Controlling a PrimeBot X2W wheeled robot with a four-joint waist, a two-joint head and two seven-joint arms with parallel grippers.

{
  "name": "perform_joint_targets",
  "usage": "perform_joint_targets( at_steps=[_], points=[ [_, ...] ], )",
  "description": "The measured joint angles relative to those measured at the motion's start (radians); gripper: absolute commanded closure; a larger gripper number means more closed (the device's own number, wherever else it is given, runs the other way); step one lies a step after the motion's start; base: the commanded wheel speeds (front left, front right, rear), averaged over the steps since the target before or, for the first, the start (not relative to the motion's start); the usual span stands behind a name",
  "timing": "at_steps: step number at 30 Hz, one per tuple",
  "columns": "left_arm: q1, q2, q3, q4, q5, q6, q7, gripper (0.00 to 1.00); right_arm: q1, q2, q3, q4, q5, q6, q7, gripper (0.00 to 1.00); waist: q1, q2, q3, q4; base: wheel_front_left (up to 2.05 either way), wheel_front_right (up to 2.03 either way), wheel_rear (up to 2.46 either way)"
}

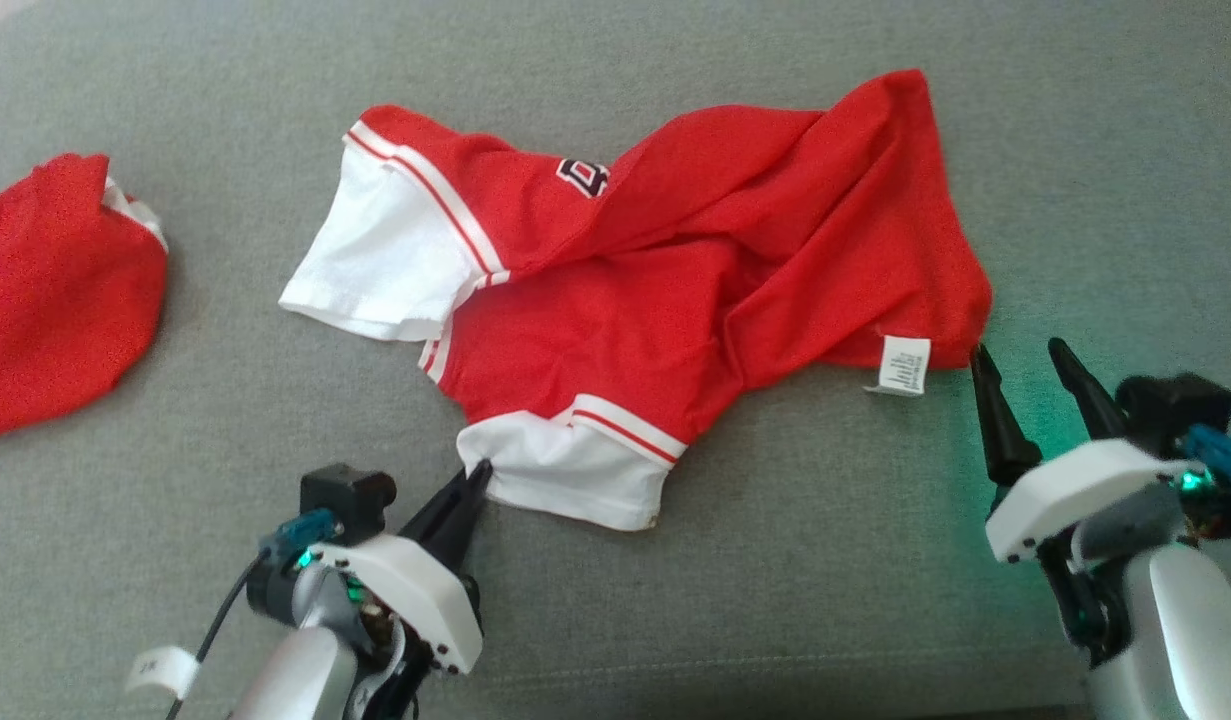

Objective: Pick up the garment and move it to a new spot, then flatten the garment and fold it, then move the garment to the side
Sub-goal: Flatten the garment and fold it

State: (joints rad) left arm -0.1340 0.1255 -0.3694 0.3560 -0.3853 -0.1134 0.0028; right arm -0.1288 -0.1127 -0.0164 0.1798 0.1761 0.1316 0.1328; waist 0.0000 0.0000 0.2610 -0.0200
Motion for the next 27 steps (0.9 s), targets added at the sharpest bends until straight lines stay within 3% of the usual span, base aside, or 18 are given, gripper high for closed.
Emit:
perform_joint_targets(
  at_steps=[15, 16, 17, 18, 19, 27],
  points=[
    [-0.058, -0.003, -0.026, 0.005, 0.004, -0.002, -0.036, 1.0, -0.092, -0.02, 0.008, 0.114, 0.003, 0.0, 0.122, 0.0, 0.0, 0.0, 0.057, 0.051, 0.0, 0.0, 0.0],
    [-0.059, -0.003, -0.027, 0.007, 0.004, -0.002, -0.041, 1.0, -0.092, -0.019, 0.006, 0.113, 0.003, 0.0, 0.129, 0.19, 0.0, 0.0, 0.057, 0.052, 0.0, 0.0, 0.0],
    [-0.059, -0.003, -0.027, 0.008, 0.003, -0.002, -0.045, 1.0, -0.092, -0.017, 0.005, 0.111, 0.007, 0.0, 0.135, 0.51, 0.0, 0.0, 0.057, 0.053, 0.0, 0.0, 0.0],
    [-0.059, -0.003, -0.027, 0.01, 0.003, -0.002, -0.049, 1.0, -0.092, -0.016, 0.005, 0.108, 0.012, 0.0, 0.142, 0.69, 0.0, 0.0, 0.056, 0.053, 0.0, 0.0, 0.0],
    [-0.059, -0.003, -0.027, 0.011, 0.002, -0.001, -0.053, 1.0, -0.091, -0.014, 0.005, 0.103, 0.014, 0.0, 0.143, 1.0, 0.0, 0.0, 0.056, 0.054, 0.0, 0.0, 0.0],
    [-0.058, 0.024, 0.013, -0.028, 0.008, 0.045, -0.138, 1.0, -0.068, 0.003, -0.014, 0.003, 0.03, 0.0, 0.077, 1.0, 0.0, 0.0, 0.029, 0.047, 0.0, 0.0, 0.0]
  ],
)
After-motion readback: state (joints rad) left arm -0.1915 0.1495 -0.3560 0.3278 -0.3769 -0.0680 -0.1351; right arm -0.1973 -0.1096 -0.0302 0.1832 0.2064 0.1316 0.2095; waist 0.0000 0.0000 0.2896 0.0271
